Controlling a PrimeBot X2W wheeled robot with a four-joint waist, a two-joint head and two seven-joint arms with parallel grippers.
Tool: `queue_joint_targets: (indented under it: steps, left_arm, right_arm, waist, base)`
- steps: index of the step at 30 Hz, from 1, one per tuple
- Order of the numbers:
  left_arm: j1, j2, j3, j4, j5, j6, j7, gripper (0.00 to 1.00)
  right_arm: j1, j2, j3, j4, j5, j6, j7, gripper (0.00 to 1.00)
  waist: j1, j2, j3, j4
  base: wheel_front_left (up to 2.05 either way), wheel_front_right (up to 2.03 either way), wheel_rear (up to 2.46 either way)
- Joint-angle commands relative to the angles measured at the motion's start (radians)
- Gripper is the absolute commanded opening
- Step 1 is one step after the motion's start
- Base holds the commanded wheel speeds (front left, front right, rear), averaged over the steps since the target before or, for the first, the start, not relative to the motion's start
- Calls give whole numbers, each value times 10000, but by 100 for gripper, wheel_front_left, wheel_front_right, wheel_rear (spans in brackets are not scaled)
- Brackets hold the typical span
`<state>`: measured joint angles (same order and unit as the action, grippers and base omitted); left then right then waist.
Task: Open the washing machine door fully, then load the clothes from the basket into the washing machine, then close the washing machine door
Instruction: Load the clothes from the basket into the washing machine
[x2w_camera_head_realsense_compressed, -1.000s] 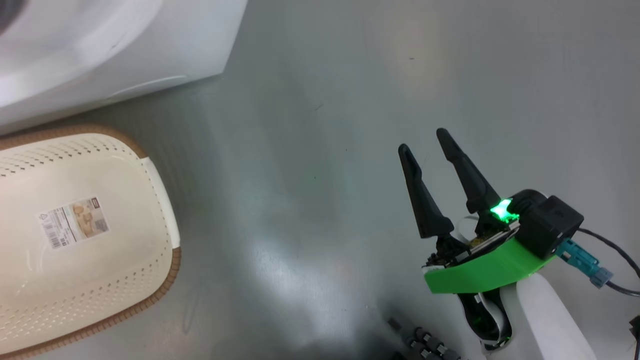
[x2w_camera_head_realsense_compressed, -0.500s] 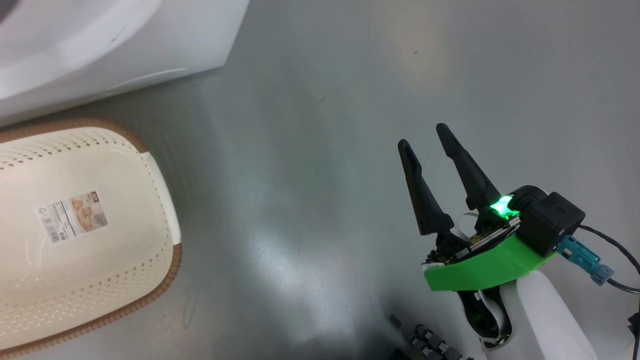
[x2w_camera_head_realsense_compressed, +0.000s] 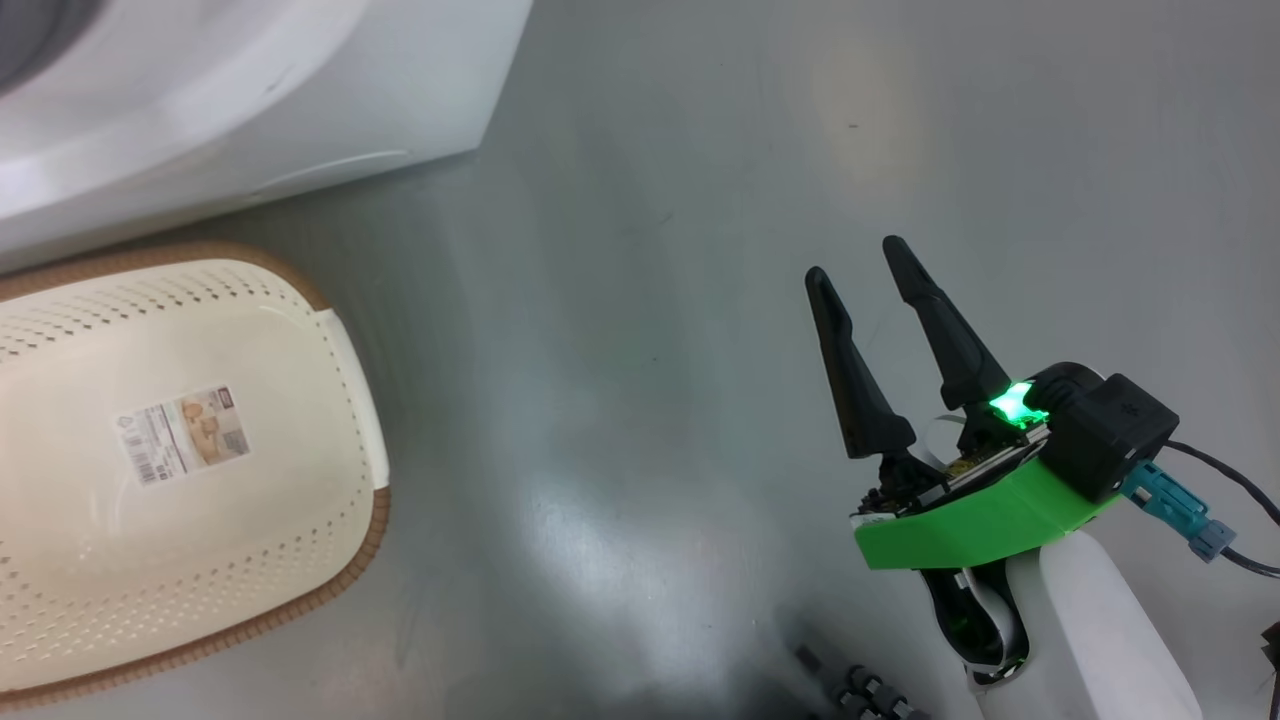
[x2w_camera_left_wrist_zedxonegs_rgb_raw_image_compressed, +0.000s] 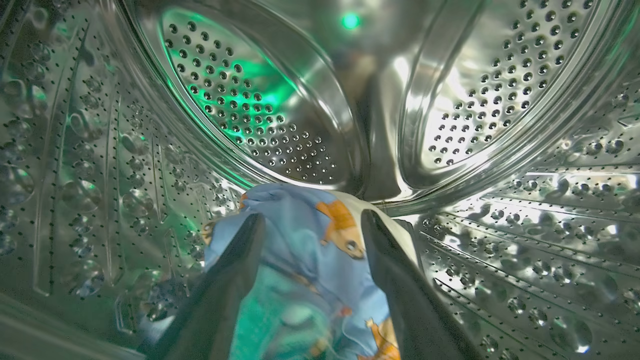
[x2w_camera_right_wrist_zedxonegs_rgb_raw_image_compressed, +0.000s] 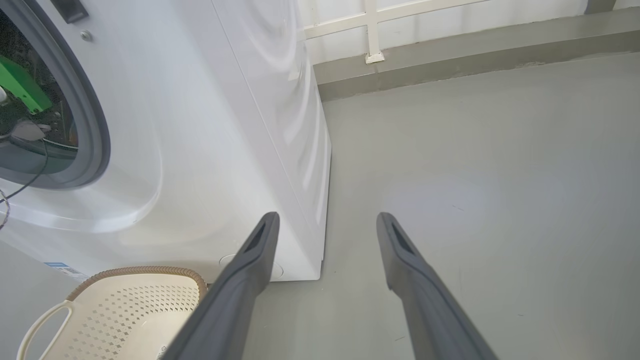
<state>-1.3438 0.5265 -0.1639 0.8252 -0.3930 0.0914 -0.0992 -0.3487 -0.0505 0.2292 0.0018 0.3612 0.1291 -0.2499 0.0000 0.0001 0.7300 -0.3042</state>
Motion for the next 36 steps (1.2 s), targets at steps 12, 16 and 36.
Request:
queue_joint_targets:
  steps: [12, 16, 36]
  left_arm:
    - [3197, -441, 323, -2172, -451, 739, -1295, 100]
    - [4451, -848, 407, -3369, -579, 1128, -1424, 100]
    - [10707, -2231, -46, -8449, 65, 2593, -1619, 100]
  right_arm:
    - [571, 3, -241, -128, -436, 16, -118, 100]
    - [781, 3, -556, -181, -573, 16, -118, 100]
    - [1650, 3, -1063, 27, -1659, 16, 33, 100]
  waist:
    - [0, -1, -893, 741]
    - [0, -1, -1162, 1104]
    - [0, -1, -3271, 2492]
  base:
    - [0, 0, 0]
    - [0, 0, 0]
    - [0, 0, 0]
